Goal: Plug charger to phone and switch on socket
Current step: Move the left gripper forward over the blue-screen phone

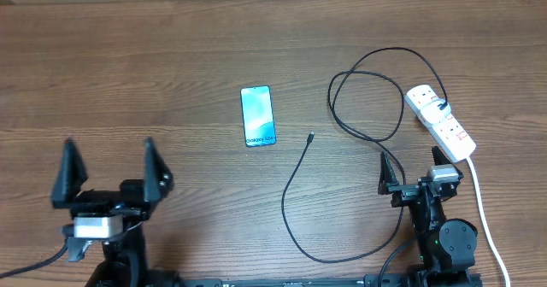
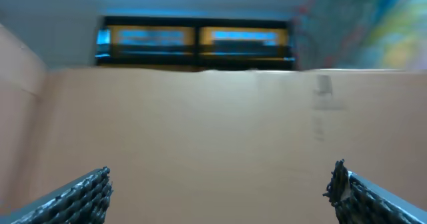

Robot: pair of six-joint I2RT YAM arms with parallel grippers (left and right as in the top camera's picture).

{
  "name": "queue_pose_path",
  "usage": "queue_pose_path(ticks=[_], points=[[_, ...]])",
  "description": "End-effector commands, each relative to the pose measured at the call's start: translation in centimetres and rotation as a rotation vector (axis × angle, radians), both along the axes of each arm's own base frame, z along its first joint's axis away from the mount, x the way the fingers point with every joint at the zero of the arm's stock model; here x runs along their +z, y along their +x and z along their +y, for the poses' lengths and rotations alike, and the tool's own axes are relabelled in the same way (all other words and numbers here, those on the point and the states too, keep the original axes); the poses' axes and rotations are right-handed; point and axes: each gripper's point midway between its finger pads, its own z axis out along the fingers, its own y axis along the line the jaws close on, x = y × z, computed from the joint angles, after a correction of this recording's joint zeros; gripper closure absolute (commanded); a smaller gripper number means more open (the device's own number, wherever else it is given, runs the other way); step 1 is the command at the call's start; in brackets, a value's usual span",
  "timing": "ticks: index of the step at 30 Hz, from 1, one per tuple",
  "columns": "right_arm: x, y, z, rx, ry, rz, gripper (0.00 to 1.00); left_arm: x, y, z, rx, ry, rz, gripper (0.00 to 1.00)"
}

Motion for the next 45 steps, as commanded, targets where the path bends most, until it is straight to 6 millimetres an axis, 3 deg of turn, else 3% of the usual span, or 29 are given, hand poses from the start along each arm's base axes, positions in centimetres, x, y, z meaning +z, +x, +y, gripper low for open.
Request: queue_pose_path(ticks=[1, 3, 6, 9, 11, 13, 17, 20, 23, 25, 28, 37, 40, 41, 45], points=[[-0.1, 0.0, -0.1, -0.003, 0.002, -0.005, 0.00, 1.2, -2.6, -5.9, -0.284, 0.213, -0.084, 0.00], [-0.1, 0.0, -0.1, -0.003, 0.002, -0.005, 0.00, 2.6, -4.1, -6.9, -0.368, 0.224, -0.120, 0.00], [-0.1, 0.0, -0.1, -0.003, 0.003, -0.005, 0.00, 4.8, -4.0, -7.0, -0.410, 0.178, -0.062, 0.00], [-0.1, 0.0, -0.1, -0.003, 0.003, -0.005, 0.00, 6.8, -1.8, -7.1, -0.434, 0.141, 0.117, 0.00], [-0.1, 0.0, -0.1, -0.003, 0.002, -0.005, 0.00, 7.5, 0.7, -7.3, -0.445, 0.124, 0.311, 0.00], [-0.1, 0.0, -0.1, -0.003, 0.003, -0.005, 0.00, 7.2, 3.5, -7.4, -0.467, 0.080, 0.553, 0.00], [-0.1, 0.0, -0.1, -0.003, 0.002, -0.005, 0.00, 5.2, 7.3, -8.7, -0.570, 0.038, 0.940, 0.00], [-0.1, 0.0, -0.1, -0.003, 0.003, -0.005, 0.00, 4.5, 8.2, -11.3, -0.784, 0.008, 1.116, 0.00], [-0.1, 0.0, -0.1, -0.003, 0.002, -0.005, 0.00, 3.8, 10.4, -12.4, -0.894, -0.008, 1.178, 0.00], [-0.1, 0.0, -0.1, -0.003, 0.003, -0.005, 0.00, 1.9, 12.6, -12.1, -0.844, -0.092, 1.272, 0.00], [-0.1, 0.0, -0.1, -0.003, 0.003, -0.005, 0.00, -3.0, 15.1, -11.1, -0.619, -0.226, 1.475, 0.00], [-0.1, 0.0, -0.1, -0.003, 0.003, -0.005, 0.00, -14.2, 16.2, -10.9, -0.041, -0.168, 1.912, 0.00], [-0.1, 0.0, -0.1, -0.003, 0.003, -0.005, 0.00, -15.8, 17.9, -11.7, -0.028, -0.155, 1.917, 0.00], [-0.1, 0.0, -0.1, -0.003, 0.002, -0.005, 0.00, -16.6, 18.7, -13.0, -0.082, -0.164, 1.925, 0.00], [-0.1, 0.0, -0.1, -0.003, 0.002, -0.005, 0.00, -18.1, 19.1, -15.6, -0.220, -0.190, 1.987, 0.01]])
